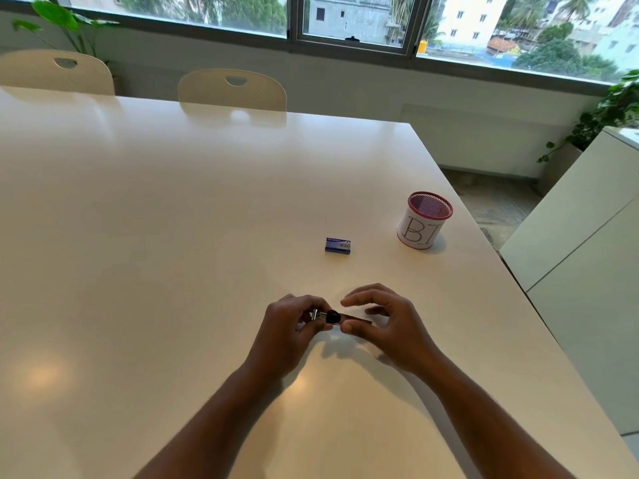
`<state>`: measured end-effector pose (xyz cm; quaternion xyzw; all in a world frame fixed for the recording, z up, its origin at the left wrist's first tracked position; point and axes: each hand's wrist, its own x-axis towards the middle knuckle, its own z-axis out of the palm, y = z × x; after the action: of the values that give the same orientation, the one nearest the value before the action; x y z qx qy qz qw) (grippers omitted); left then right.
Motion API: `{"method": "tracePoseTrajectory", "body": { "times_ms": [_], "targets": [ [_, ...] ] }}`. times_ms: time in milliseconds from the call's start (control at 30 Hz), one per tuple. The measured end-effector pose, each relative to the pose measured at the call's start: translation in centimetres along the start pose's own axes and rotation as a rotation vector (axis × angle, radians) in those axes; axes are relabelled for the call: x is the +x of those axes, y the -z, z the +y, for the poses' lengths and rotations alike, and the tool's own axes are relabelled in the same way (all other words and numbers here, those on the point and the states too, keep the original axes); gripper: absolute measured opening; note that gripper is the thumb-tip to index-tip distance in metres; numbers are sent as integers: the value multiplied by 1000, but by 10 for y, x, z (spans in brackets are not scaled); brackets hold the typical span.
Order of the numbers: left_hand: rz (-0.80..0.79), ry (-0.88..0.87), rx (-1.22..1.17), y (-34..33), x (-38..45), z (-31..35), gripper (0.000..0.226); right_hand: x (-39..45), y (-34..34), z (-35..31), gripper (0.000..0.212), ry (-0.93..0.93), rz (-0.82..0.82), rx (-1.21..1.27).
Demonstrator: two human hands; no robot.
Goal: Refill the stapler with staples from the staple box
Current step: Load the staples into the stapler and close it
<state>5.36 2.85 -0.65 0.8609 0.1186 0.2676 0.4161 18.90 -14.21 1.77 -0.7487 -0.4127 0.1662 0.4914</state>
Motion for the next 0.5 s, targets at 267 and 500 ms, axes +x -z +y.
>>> {"method": "tracePoseTrajectory", "body": {
  "times_ms": [267,500],
  "targets": [
    [105,-18,-93,-1,0,-3,34,2,4,0,41,-123,-161,47],
    [-147,89,-344,6,0,-8,61,-5,-1,11,38,-85,62,30]
  ]
}}
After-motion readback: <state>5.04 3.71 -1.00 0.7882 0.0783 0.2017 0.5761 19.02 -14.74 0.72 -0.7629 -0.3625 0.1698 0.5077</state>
